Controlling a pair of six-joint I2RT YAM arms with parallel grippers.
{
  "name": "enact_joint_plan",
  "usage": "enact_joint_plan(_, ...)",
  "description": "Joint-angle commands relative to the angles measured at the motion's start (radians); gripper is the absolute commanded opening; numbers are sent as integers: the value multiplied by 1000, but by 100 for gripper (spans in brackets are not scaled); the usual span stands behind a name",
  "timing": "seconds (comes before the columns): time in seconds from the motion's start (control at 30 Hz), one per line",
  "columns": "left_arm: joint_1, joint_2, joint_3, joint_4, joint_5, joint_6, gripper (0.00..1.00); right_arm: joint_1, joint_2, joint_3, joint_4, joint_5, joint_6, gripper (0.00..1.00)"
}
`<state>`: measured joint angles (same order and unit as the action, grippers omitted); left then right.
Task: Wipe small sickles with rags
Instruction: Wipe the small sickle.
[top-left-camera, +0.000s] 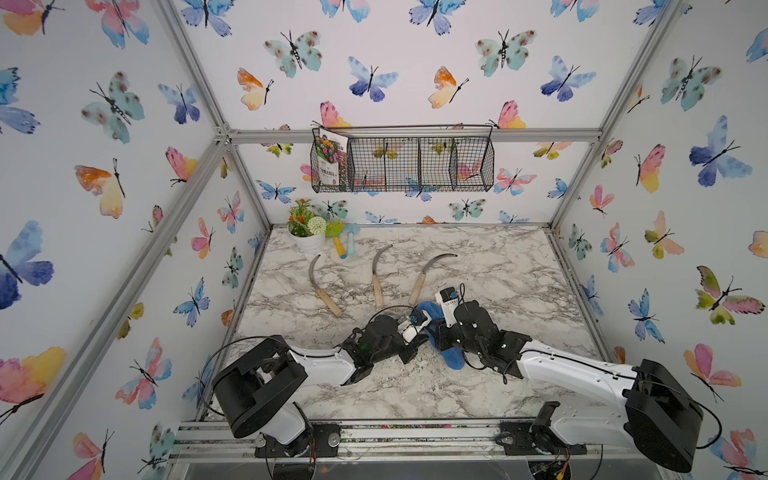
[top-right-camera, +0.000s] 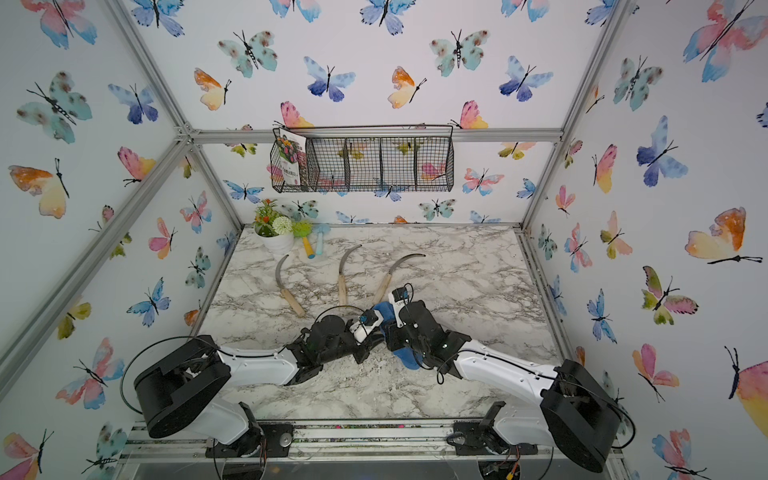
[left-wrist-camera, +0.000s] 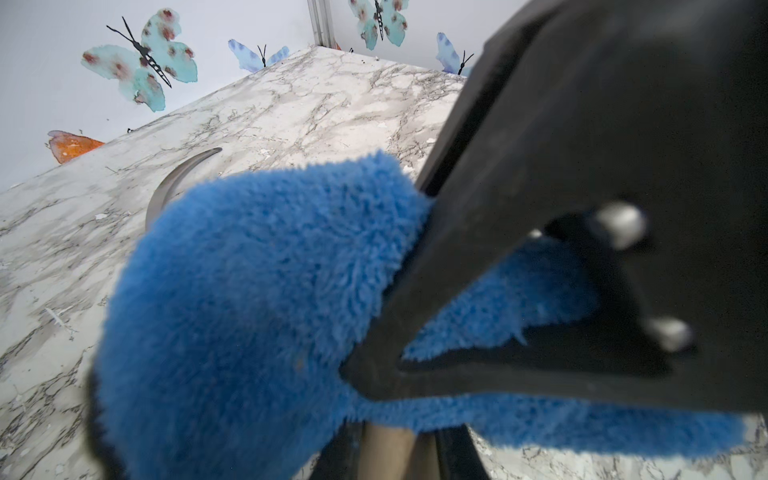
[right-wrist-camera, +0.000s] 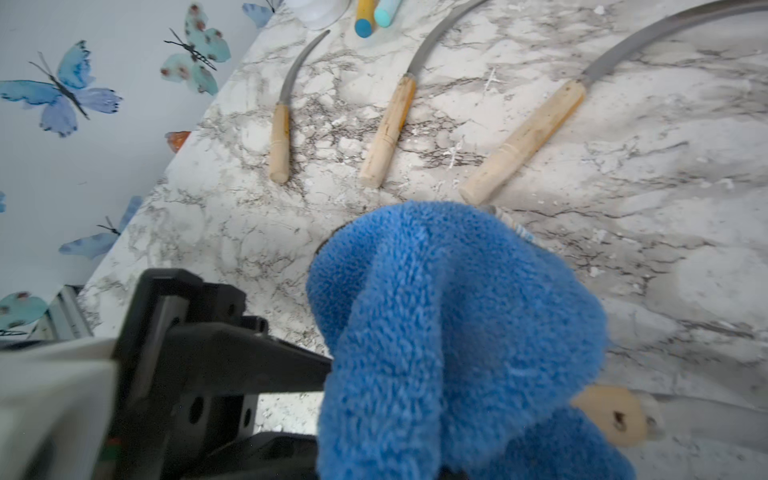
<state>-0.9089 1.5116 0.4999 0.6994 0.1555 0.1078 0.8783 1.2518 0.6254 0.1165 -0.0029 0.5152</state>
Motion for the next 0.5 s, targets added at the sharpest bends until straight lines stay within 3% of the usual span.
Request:
enact_joint_plan(0.0,2,-23,1,31,21,6,0,2,-15,-29,71,-82,9,3)
enact_joint_plan(0.23,2,-27,-3,32,28,8,0,-38,56,-13,-7,52,15,3)
enact_joint_plan(0.47,2,-45,-15,37,35,7,0,-188,83,-34,-111,235,35,3)
